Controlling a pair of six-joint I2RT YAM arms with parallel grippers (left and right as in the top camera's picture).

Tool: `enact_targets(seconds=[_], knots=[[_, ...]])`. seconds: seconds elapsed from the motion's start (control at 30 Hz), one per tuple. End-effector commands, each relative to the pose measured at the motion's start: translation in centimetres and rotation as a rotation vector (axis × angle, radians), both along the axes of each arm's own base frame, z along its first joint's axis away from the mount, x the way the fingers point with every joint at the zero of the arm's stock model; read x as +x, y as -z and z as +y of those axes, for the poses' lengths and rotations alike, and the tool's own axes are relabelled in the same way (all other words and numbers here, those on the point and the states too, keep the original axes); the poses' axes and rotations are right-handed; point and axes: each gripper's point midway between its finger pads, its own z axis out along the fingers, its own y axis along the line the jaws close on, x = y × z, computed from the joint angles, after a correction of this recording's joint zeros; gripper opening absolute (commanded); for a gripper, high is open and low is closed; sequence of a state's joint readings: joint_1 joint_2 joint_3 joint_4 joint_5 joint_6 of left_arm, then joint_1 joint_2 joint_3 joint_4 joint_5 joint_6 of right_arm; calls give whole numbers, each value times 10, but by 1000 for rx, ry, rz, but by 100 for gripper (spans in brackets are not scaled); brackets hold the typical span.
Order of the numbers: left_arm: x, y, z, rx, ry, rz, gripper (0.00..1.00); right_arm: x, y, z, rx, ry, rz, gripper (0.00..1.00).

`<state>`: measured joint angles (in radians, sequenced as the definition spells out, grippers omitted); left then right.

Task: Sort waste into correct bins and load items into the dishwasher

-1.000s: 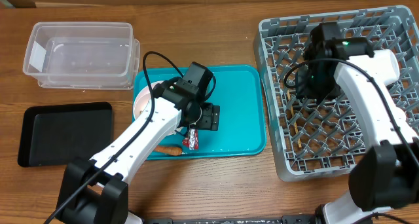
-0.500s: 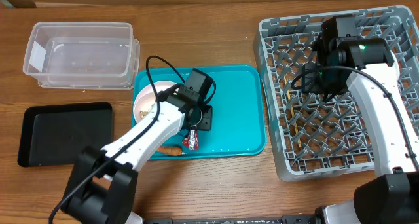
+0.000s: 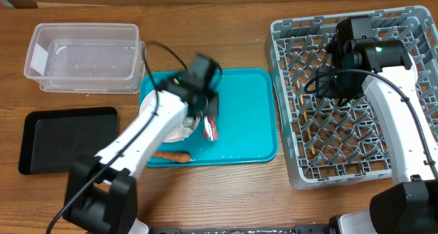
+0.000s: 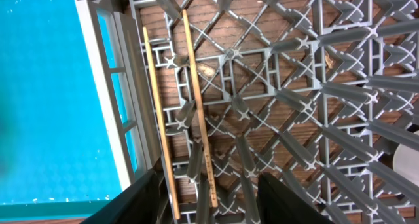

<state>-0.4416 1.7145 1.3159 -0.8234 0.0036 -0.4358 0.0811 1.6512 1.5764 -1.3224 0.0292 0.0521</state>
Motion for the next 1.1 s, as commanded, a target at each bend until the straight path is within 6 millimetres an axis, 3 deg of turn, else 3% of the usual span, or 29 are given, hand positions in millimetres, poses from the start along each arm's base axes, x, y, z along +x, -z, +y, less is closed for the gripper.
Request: enact_targets(seconds=[0.0,0.1,0.23,0.3,0.43,0.63,0.67,0.7,0.73,0.77,0.8,0.83,0.93,1.07], knots=[[54,-82,52,33,-158,-222,4,4,-13,2,9,1,-43,50],[80,-111,97,68,-276,-317,4,5,-13,2,9,1,-46,50],[104,-121,157,77,-424,-395,4,6,-13,2,10,1,-51,50],[114,-117,191,87,-498,-409,4,6,-13,2,10,1,-51,50],[126,-95,234,111,-586,-395,4,7,-13,2,10,1,-54,50],[148,-58,278,135,-655,-392,5,7,-13,2,10,1,-54,50],[150,-56,283,138,-659,-396,7,7,-13,2,10,1,-54,50],[151,-56,286,137,-665,-401,17,6,-13,2,10,1,-53,50],[153,-58,288,138,-664,-414,30,6,-13,2,10,1,-53,50],[156,-63,286,135,-635,-431,37,6,-13,2,10,1,-52,50],[161,-76,272,97,-539,-446,48,6,-13,2,9,1,-53,50],[161,-82,264,77,-508,-442,49,6,-13,2,10,1,-53,50],[139,-108,203,-58,-373,-351,48,7,-13,2,10,1,-54,50],[105,-102,140,-115,-264,-204,45,7,-13,2,10,1,-54,50]])
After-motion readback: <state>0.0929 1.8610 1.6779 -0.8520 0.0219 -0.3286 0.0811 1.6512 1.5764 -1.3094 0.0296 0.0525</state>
